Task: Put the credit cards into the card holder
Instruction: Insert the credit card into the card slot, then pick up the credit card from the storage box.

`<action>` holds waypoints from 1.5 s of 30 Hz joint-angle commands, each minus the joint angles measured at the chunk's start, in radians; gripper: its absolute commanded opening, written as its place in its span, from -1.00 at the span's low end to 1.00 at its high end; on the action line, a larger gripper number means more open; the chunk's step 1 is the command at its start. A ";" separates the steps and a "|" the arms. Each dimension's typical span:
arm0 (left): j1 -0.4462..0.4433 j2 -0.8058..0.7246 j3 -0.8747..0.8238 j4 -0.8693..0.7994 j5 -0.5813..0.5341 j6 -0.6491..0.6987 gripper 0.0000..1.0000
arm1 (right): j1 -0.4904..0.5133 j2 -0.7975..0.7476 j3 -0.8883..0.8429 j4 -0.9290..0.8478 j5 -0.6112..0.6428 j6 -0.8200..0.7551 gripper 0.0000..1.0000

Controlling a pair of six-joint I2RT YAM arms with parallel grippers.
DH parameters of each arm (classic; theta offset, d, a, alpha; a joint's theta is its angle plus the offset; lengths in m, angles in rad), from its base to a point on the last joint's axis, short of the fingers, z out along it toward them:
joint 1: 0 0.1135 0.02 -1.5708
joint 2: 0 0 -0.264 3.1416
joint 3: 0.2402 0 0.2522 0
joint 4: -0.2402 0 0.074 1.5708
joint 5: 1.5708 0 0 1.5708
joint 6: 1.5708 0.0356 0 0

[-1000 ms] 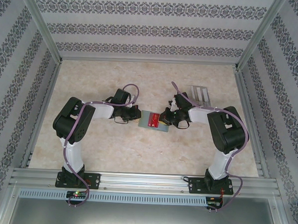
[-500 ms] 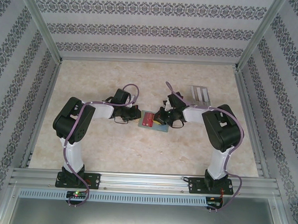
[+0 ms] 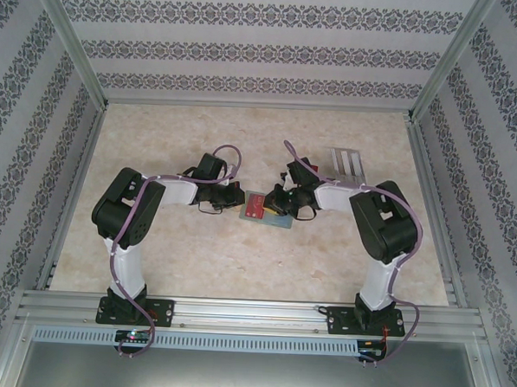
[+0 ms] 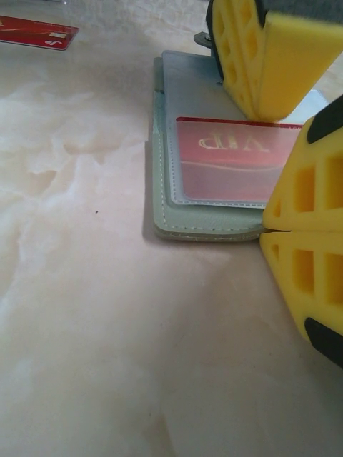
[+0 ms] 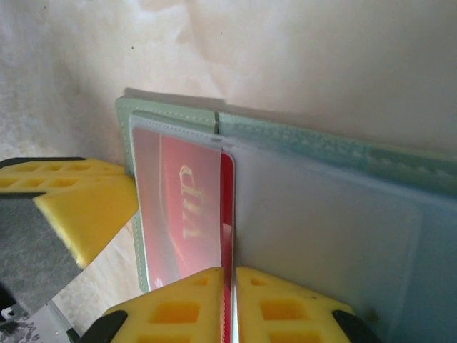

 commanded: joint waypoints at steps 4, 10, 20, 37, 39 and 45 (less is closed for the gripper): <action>-0.008 0.035 -0.023 -0.073 -0.060 0.009 -1.00 | -0.070 -0.161 -0.025 -0.163 0.111 -0.171 -0.45; -0.007 0.035 -0.018 -0.081 -0.065 0.014 -1.00 | -0.151 -0.210 0.103 -0.347 0.167 -0.392 -0.22; -0.007 0.021 -0.020 -0.095 -0.086 0.024 -1.00 | -0.240 -0.096 0.464 -0.580 0.716 -0.699 0.01; -0.007 0.029 -0.011 -0.105 -0.097 0.027 -0.72 | -0.339 0.129 0.598 -0.600 0.464 -0.661 0.16; -0.007 0.027 -0.015 -0.099 -0.091 0.025 -0.71 | -0.340 0.146 0.610 -0.604 0.427 -0.654 0.15; -0.007 0.030 -0.012 -0.103 -0.094 0.025 -0.71 | -0.340 0.145 0.609 -0.604 0.381 -0.638 0.13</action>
